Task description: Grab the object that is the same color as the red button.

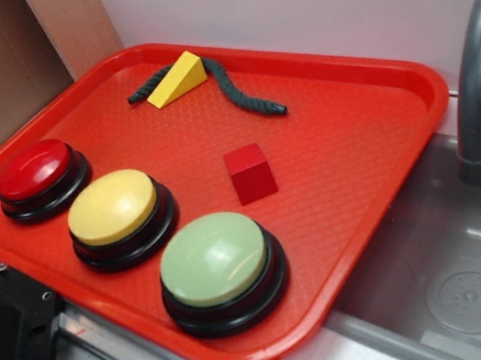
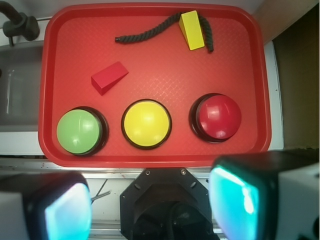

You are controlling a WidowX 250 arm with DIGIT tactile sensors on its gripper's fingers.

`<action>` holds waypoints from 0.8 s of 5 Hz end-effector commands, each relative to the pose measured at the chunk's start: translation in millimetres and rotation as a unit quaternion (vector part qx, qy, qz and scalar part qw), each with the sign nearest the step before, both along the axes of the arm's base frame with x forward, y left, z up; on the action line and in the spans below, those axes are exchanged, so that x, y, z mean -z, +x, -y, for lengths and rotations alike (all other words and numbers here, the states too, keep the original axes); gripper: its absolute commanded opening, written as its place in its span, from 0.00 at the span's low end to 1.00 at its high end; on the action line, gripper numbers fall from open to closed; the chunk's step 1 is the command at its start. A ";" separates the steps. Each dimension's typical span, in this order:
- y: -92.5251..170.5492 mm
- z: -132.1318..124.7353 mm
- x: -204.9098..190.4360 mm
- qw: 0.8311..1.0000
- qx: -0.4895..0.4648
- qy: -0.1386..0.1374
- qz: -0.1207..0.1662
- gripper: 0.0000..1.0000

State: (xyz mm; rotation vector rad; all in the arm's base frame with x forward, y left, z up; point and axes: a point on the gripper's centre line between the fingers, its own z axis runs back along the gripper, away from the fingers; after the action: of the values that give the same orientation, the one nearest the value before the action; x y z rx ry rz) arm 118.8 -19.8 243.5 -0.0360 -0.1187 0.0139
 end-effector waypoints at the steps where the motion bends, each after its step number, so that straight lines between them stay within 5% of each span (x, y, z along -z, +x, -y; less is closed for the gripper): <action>1: 0.0 0.0 0.0 1.000 0.000 0.000 0.000 1.00; 4: 38.9 9.2 40.0 0.983 -0.175 0.032 -0.036 1.00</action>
State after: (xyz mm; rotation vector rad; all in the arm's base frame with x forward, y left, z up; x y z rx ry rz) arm 157.3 -28.6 195.9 0.0587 -0.0237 0.3817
